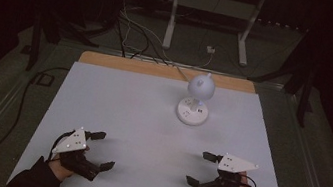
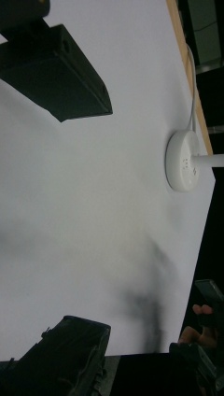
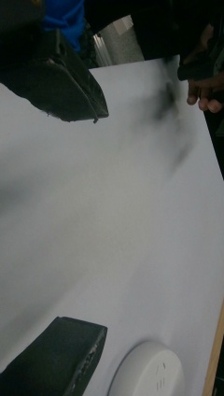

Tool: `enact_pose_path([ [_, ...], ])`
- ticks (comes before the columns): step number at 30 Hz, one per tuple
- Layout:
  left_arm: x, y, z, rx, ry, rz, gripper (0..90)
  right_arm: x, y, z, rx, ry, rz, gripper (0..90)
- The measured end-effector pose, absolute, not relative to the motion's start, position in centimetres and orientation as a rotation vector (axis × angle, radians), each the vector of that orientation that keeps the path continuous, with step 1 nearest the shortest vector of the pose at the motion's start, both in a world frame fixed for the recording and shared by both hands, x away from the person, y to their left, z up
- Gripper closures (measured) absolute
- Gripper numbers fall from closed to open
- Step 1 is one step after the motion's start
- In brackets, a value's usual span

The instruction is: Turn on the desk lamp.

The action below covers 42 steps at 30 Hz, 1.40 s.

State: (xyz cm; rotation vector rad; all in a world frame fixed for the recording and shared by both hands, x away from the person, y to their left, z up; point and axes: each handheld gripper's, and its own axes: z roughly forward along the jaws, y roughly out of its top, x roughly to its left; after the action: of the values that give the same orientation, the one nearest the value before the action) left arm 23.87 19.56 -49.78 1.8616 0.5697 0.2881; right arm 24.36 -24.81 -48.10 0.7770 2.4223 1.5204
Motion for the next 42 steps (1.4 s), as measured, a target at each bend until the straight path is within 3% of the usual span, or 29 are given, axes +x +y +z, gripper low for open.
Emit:
enact_pose_path([
  [42, 23.9, 19.7, -49.7, 1.850, 0.576, 0.283, 0.3, 28.2, -24.4, -46.0, 0.826, 2.353, 1.460, 1.5],
])
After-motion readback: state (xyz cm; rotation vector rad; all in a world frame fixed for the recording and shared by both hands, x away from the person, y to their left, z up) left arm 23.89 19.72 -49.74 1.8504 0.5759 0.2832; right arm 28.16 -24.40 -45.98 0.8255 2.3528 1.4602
